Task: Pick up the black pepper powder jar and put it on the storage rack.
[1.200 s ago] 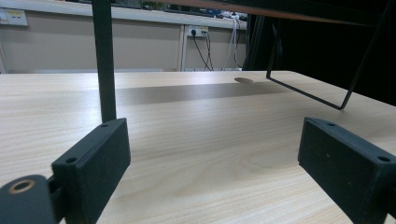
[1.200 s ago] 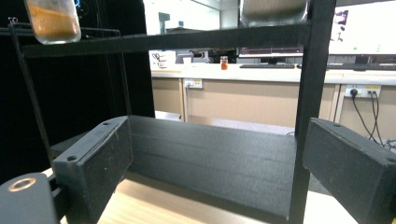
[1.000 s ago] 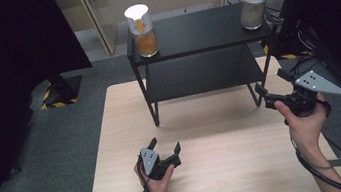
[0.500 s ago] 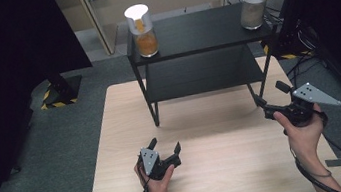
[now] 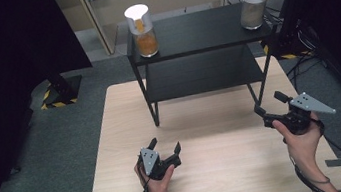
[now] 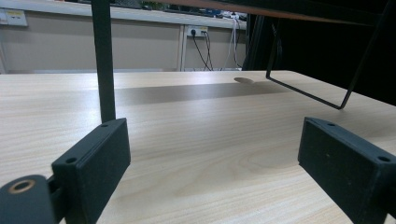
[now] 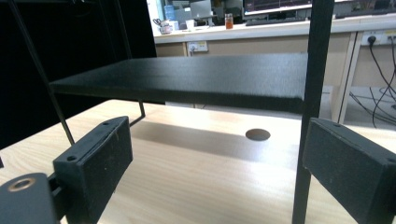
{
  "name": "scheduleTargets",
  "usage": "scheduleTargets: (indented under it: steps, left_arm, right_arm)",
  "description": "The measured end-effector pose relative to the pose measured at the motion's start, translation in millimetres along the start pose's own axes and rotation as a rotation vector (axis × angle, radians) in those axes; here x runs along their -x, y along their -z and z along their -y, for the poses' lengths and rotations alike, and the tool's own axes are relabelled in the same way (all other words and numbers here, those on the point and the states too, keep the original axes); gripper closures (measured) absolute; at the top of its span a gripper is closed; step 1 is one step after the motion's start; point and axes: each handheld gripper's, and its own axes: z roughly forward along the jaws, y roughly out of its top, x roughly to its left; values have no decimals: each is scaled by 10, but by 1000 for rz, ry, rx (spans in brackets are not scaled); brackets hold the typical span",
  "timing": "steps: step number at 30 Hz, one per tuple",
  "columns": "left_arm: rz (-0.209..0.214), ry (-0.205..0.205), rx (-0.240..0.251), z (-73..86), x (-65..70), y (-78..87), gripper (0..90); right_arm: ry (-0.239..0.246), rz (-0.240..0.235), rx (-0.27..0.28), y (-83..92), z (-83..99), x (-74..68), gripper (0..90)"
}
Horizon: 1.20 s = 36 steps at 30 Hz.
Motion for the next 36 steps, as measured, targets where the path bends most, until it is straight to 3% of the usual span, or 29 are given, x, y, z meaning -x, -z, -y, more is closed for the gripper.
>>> scheduleTargets:
  steps: [17,36]
  left_arm:
    - [1,0,1,1,2,1,88]
    - [0,0,0,1,5,1,88]
  right_arm:
    - [-27,5,-93,-27,305,47,85]
    - [-48,8,-140,6,546,77,85]
